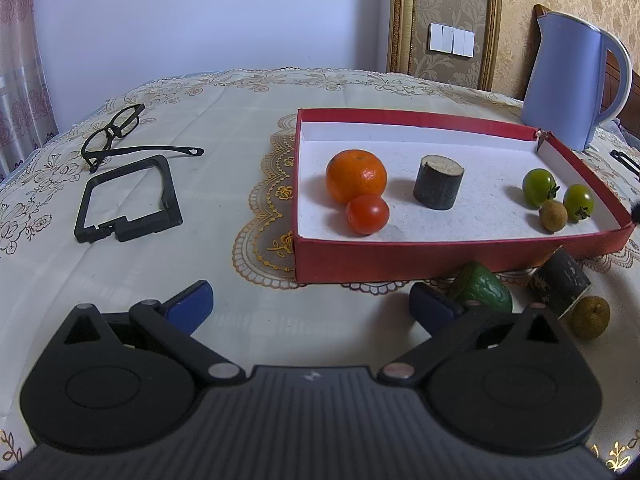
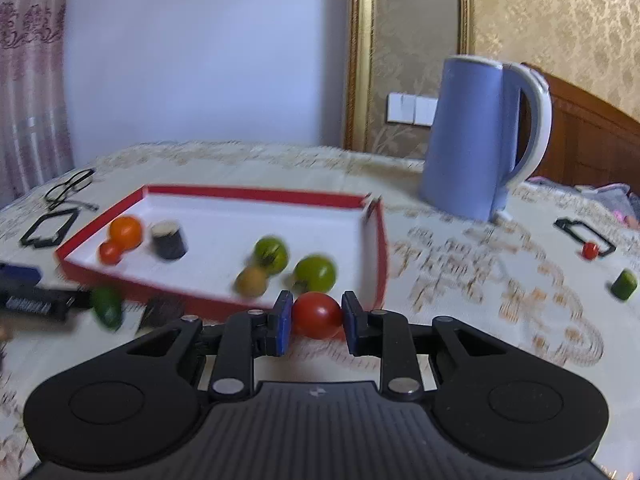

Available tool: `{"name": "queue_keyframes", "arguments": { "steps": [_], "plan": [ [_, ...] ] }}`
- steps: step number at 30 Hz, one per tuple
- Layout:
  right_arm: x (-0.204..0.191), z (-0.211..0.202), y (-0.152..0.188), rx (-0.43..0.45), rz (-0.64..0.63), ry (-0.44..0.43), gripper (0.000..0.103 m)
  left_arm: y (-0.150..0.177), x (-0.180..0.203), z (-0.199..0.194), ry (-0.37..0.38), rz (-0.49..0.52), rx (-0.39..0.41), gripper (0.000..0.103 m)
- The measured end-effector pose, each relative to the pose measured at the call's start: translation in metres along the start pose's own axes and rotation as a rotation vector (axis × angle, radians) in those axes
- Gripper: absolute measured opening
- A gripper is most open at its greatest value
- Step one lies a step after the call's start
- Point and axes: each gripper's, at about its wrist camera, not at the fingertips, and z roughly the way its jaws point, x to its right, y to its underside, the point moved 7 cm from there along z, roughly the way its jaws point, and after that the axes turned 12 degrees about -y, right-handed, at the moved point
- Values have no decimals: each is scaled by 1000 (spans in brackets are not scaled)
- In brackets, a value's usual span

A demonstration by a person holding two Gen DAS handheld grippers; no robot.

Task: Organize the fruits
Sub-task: 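Place the cherry tomato among the green tomatoes, open right tool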

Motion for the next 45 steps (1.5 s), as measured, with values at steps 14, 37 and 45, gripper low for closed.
{"name": "queue_keyframes", "arguments": {
  "steps": [14, 37, 45],
  "plan": [
    [38, 101, -43, -85, 17, 102, 26, 0, 0, 0, 0, 0, 0, 103],
    [32, -3, -8, 43, 79, 65, 75, 0, 0, 0, 1, 0, 0, 103],
    [54, -12, 32, -32, 116, 120, 75, 0, -1, 0, 3, -3, 1, 103]
  ]
}}
